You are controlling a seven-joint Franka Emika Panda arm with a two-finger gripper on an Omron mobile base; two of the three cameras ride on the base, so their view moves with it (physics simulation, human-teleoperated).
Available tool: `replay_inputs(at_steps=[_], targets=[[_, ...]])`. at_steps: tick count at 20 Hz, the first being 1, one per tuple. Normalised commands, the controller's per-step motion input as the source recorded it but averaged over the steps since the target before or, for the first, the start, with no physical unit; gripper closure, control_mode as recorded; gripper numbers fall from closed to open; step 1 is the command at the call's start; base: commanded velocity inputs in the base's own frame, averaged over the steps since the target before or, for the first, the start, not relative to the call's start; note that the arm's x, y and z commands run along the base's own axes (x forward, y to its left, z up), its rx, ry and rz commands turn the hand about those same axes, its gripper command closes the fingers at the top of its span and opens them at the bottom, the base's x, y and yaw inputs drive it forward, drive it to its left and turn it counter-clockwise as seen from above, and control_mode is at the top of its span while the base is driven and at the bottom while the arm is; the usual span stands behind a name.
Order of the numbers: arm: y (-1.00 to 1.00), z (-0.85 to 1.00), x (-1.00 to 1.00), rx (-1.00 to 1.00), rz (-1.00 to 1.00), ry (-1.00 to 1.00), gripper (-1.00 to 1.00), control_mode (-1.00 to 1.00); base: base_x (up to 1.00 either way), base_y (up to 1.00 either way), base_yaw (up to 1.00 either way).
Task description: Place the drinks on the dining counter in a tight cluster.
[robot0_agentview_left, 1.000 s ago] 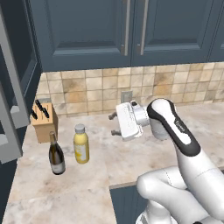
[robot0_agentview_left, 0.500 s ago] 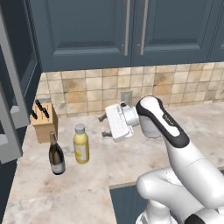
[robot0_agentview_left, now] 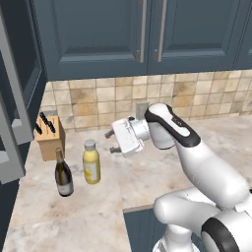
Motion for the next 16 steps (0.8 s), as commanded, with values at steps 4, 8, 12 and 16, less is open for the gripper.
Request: replay_inputs(at_steps=[4, 8, 12, 16], targets=[[0.17, -0.09, 0.15, 0.0, 0.06, 0.0, -1.0, -1.0, 0.0, 0.0, 0.0], [0.16, -0.11, 0.19, 0.0, 0.04, 0.0, -1.0, -1.0, 0.0, 0.0, 0.0], [0.05, -0.1, 0.12, 0.0, 0.02, 0.0, -1.0, -1.0, 0.0, 0.0, 0.0], [0.04, -0.11, 0.06, -0.01, 0.0, 0.0, -1.0, -1.0, 0.0, 0.0, 0.0]])
